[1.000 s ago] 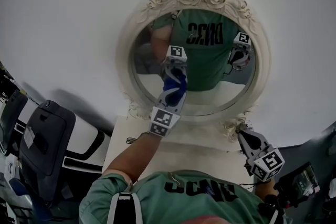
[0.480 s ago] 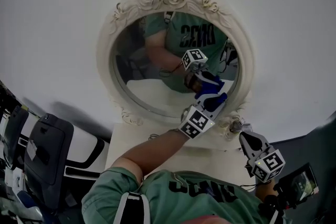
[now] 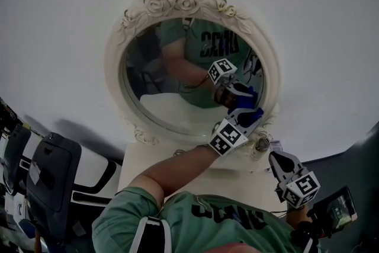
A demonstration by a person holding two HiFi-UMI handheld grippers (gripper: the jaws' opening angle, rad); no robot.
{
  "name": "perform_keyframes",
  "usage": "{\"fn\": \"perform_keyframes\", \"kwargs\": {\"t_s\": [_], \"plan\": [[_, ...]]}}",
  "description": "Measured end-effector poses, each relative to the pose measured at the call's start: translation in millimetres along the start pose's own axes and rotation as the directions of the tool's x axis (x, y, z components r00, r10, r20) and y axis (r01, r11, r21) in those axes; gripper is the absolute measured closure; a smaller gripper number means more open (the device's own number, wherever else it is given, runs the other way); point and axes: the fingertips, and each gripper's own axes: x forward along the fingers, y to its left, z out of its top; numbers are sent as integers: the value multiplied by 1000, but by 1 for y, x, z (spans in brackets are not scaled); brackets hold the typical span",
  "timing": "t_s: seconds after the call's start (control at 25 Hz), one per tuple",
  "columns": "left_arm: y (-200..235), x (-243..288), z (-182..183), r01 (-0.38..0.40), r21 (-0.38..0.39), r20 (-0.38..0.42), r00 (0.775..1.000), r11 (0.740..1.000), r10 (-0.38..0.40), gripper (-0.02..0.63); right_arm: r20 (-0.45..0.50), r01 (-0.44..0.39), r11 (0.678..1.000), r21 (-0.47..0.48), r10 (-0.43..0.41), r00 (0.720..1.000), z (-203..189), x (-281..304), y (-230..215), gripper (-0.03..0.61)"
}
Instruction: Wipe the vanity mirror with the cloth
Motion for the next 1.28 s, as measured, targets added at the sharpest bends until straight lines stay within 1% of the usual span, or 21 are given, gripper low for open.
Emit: {"fn": "perform_keyframes", "kwargs": {"t_s": [0.12, 0.2, 0.24, 0.32, 0.4, 0.48, 0.56, 0.64, 0.68, 0.76, 0.8, 0.88, 0.96, 1.04, 1.12, 1.2, 1.28], "plan": [[0, -14, 5, 11, -17, 26, 1000, 1000, -11, 555, -2, -10, 1000, -9, 10, 1000, 7, 2, 5, 566], [9, -41, 7, -13, -31, 48, 999, 999, 15, 554, -6, -18, 1000, -19, 18, 1000, 14, 4, 11, 566], [18, -60, 6, -38, -46, 56, 998, 998, 41, 554, -11, -21, 999, -25, 21, 1000, 17, 6, 14, 566], [41, -103, -1, -112, -88, 63, 991, 990, 118, 554, -20, -30, 999, -36, 30, 999, 21, 11, 20, 566], [70, -153, -16, -215, -131, 49, 974, 968, 223, 555, -30, -48, 998, -49, 47, 998, 25, 18, 29, 566], [97, -205, -32, -331, -169, 28, 940, 928, 340, 554, -42, -75, 995, -66, 72, 997, 29, 27, 40, 566], [122, -255, -46, -439, -206, 7, 893, 874, 450, 554, -50, -99, 992, -82, 95, 994, 34, 35, 52, 566], [141, -293, -61, -525, -231, -18, 844, 819, 536, 554, -55, -113, 989, -96, 108, 993, 37, 41, 61, 566], [149, -307, -69, -558, -236, -33, 823, 796, 567, 555, -60, -118, 988, -102, 112, 992, 39, 44, 65, 566], [159, -326, -84, -608, -234, -70, 789, 759, 611, 555, -73, -127, 986, -110, 119, 990, 41, 48, 71, 566], [163, -332, -93, -627, -228, -91, 775, 745, 625, 554, -79, -131, 985, -115, 123, 989, 42, 50, 73, 566], [168, -339, -108, -655, -213, -129, 754, 725, 644, 554, -89, -135, 983, -126, 124, 988, 45, 53, 77, 566], [172, -340, -118, -668, -206, -149, 744, 716, 651, 555, -91, -131, 982, -134, 119, 989, 47, 53, 77, 566], [175, -335, -121, -667, -208, -152, 744, 715, 650, 554, -91, -123, 983, -133, 112, 990, 47, 52, 74, 566], [176, -326, -124, -657, -217, -152, 754, 722, 639, 554, -89, -115, 985, -130, 104, 991, 44, 49, 70, 566], [175, -314, -125, -640, -220, -156, 768, 736, 621, 555, -89, -106, 986, -126, 95, 991, 42, 47, 67, 566], [172, -302, -125, -629, -215, -159, 777, 747, 609, 555, -89, -97, 988, -121, 86, 992, 40, 45, 63, 566]]}}
